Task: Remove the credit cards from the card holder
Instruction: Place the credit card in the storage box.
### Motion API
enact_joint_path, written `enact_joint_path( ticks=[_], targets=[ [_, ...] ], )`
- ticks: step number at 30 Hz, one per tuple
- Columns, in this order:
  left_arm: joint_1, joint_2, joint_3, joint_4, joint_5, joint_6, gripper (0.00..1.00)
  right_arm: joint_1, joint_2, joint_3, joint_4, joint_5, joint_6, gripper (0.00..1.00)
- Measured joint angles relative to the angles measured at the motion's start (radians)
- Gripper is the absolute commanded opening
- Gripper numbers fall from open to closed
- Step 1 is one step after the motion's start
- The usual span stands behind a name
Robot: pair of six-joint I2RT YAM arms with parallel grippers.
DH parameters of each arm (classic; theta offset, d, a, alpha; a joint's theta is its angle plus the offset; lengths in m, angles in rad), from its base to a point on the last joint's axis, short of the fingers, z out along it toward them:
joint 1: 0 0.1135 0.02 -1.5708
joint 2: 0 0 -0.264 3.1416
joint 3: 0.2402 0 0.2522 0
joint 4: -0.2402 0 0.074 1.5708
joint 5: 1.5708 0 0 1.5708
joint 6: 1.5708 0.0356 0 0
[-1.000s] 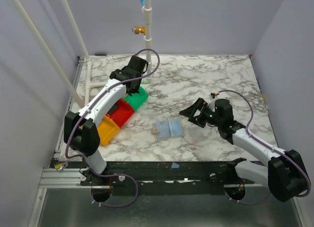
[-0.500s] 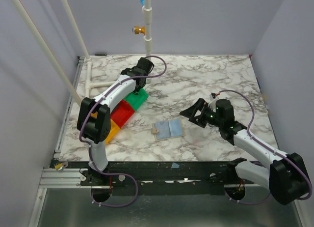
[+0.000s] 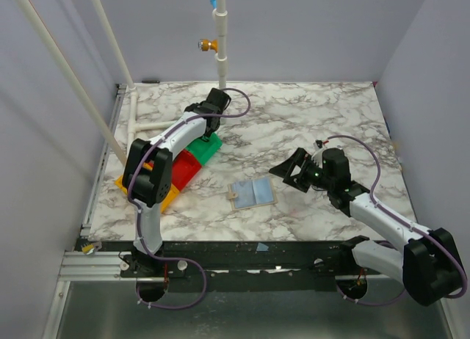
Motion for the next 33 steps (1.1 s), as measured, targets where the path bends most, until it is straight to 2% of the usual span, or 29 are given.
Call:
enact_joint_path(
  ticks=[28, 33],
  targets=[
    [0.084, 0.156, 0.115, -0.028, 0.068, -0.016, 0.0, 0.0, 0.066, 0.017, -0.002, 0.0, -0.007, 1.0],
    [0.089, 0.172, 0.133, -0.048, 0.073, -0.031, 0.05, 0.0, 0.067, 0.018, -0.001, 0.0, -0.007, 1.0]
  ],
)
